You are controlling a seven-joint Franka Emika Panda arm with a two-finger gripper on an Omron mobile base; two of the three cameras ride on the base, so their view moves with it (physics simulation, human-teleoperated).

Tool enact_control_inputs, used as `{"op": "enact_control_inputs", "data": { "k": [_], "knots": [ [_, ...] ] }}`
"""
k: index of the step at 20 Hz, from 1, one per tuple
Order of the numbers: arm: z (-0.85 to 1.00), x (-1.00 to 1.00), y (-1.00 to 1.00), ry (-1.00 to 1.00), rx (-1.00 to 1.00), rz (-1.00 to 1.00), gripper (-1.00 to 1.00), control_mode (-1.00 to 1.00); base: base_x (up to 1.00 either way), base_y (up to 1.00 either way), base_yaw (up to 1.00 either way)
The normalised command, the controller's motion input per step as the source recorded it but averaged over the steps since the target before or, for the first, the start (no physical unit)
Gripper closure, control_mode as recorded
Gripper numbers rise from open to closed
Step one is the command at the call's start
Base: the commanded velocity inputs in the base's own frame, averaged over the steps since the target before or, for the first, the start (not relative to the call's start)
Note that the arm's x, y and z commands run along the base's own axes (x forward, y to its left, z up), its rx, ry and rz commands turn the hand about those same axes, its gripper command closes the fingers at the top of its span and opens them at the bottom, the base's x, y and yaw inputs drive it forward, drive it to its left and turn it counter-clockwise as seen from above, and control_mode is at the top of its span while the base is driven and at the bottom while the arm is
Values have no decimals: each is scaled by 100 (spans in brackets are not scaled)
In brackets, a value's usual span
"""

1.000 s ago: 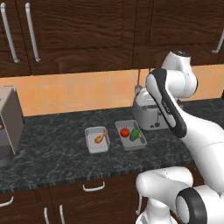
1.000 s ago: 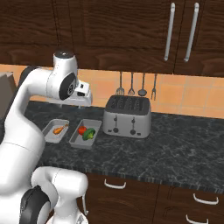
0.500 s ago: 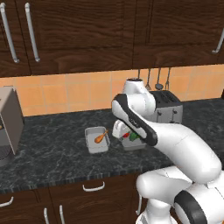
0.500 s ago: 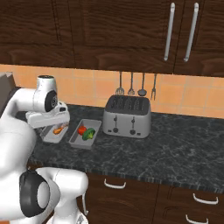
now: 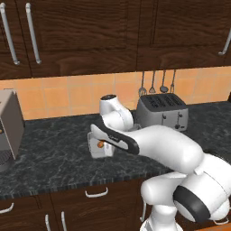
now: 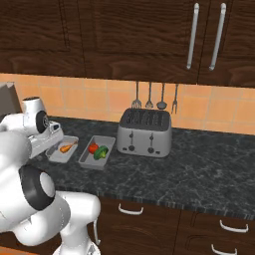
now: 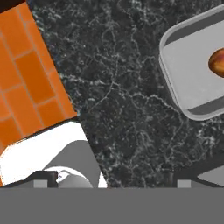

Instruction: Take the meat container that has the chicken drumstick and place it on the second highest rack of the freezer. Then take the vegetable container that has the tomato and broccoli and place it on the highest rack of the freezer.

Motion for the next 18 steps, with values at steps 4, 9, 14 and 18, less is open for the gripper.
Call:
{"op": "enact_control_inputs", "data": {
  "k": [4,9,14,18],
  "knots": [
    [-55,54,31,-1,-3,3,-100,-100,0,0,0],
    [-45,33,0,0,0,3,-100,-100,0,0,0],
    [-46,40,0,0,0,6,-100,-100,0,0,0],
    [-33,26,15,-2,0,8,-100,-100,0,0,0]
  ]
}}
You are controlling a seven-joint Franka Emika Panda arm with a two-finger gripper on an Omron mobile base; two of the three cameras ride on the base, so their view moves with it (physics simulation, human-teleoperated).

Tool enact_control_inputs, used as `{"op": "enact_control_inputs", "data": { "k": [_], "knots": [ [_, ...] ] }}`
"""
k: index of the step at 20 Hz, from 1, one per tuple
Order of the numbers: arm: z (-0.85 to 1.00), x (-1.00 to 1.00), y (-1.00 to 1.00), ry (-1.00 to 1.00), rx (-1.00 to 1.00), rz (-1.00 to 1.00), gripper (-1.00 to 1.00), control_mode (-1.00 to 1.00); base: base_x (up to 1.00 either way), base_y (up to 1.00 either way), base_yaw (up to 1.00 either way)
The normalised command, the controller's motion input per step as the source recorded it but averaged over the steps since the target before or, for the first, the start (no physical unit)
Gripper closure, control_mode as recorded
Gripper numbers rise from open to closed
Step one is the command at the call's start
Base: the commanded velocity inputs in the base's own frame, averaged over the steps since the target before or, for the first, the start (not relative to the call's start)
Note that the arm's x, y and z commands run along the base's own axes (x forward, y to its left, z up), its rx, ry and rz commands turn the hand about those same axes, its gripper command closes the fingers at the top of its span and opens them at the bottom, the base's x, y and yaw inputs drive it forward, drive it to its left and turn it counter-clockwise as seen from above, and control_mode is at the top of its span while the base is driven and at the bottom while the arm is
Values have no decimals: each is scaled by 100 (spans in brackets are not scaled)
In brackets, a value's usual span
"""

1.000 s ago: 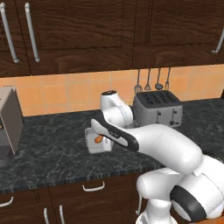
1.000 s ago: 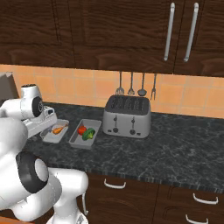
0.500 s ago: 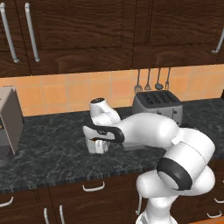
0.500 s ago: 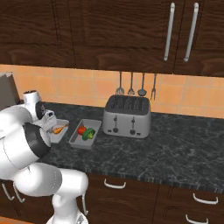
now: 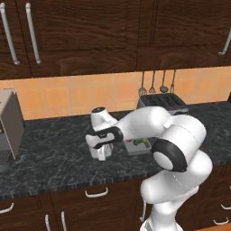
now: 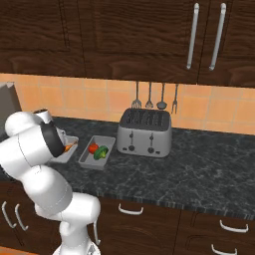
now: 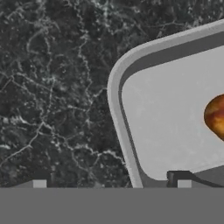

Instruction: Take the meat container that has the chicken drumstick and place it on the second highest rack of the freezer. Then take the vegetable container that has the tomato and broccoli and place it on the highest rack of the freezer.

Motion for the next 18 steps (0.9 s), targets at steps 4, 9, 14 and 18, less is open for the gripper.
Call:
{"op": "enact_control_inputs", "data": {
  "k": [4,9,14,18],
  "knots": [
    [-17,24,13,-9,0,8,-100,-100,0,0,0],
    [-14,3,0,-5,0,7,100,-100,0,0,0],
    [-20,0,0,2,0,4,100,-100,0,0,0],
    [-25,0,2,13,0,0,100,-100,0,0,0]
  ]
}}
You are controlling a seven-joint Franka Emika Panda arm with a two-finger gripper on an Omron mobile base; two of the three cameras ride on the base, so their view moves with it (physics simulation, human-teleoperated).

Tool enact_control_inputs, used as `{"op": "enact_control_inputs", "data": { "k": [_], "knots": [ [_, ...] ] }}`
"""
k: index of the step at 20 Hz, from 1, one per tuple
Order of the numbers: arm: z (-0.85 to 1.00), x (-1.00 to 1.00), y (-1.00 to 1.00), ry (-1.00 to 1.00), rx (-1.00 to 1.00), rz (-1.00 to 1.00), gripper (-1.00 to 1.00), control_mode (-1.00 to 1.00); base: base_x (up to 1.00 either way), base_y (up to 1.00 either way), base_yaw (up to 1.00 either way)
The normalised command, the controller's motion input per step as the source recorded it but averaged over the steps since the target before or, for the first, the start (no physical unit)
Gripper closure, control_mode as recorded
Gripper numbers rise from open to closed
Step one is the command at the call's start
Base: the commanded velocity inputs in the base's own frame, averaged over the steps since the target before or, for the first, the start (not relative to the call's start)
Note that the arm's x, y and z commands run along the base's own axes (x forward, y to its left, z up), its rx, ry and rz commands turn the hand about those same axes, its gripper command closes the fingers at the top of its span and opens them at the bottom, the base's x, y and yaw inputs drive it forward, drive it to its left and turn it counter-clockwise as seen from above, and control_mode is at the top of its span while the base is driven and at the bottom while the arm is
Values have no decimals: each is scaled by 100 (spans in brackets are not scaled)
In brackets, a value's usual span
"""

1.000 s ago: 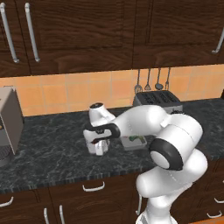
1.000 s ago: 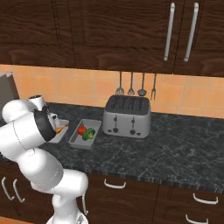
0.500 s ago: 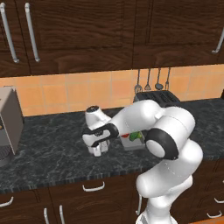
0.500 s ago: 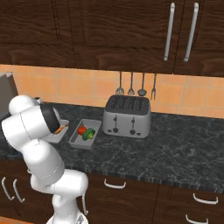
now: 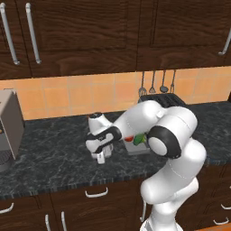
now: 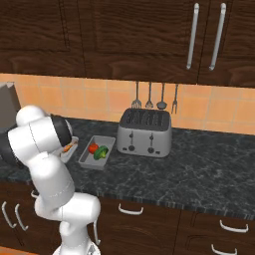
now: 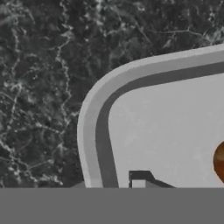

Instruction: Take the meat container that has the chicken drumstick and place it on the second highest rack of the freezer. Then take the vegetable container that has the tomato and broccoli and place it on the highest rack of the freezer.

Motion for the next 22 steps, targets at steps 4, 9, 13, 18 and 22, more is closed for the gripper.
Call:
{"op": "enact_control_inputs", "data": {
  "k": [4,9,13,18,22],
  "knots": [
    [19,-41,0,-3,0,0,100,-100,0,0,0],
    [88,-80,0,-14,0,3,100,-100,0,0,0],
    [100,-81,-21,-22,0,9,100,-100,0,0,0],
    [100,-57,-38,-20,0,7,100,-100,0,0,0],
    [82,-21,-33,-4,1,1,100,-100,0,0,0]
  ]
}}
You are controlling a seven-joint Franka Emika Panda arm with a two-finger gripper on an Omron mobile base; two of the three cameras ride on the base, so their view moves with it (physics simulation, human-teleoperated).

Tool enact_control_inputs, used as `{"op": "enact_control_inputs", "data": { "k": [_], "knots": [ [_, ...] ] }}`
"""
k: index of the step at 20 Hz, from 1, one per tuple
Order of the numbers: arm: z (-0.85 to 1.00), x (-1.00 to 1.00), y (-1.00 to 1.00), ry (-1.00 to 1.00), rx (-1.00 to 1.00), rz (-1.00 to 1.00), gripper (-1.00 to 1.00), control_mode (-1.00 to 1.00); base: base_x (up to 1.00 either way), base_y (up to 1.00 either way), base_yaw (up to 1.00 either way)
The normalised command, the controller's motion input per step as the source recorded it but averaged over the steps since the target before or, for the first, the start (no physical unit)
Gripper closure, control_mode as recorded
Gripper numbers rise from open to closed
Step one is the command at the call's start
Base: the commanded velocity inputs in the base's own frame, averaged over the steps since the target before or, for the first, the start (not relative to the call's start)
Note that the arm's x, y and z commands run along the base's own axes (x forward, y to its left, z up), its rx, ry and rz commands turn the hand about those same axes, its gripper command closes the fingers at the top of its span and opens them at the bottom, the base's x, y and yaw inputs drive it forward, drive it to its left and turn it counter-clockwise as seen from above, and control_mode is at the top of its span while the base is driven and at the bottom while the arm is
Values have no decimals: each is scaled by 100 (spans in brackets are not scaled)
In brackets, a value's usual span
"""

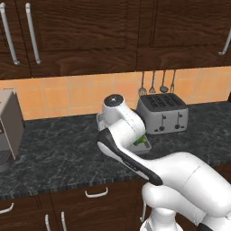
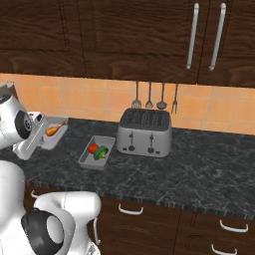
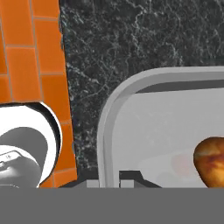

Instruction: Take the meat container that has the chicken drumstick and place it on the second highest rack of the freezer. Then take the vegetable container that has the tomato and broccoli and place it on the highest rack of the freezer.

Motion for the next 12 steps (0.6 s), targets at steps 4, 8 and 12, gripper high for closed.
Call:
{"op": "enact_control_inputs", "data": {
  "k": [4,8,12],
  "knots": [
    [75,-7,-36,-1,2,0,100,-100,0,0,0],
    [70,0,-44,-3,2,0,100,-100,0,0,0],
    [26,0,-21,0,1,0,100,-100,0,0,0]
  ]
}}
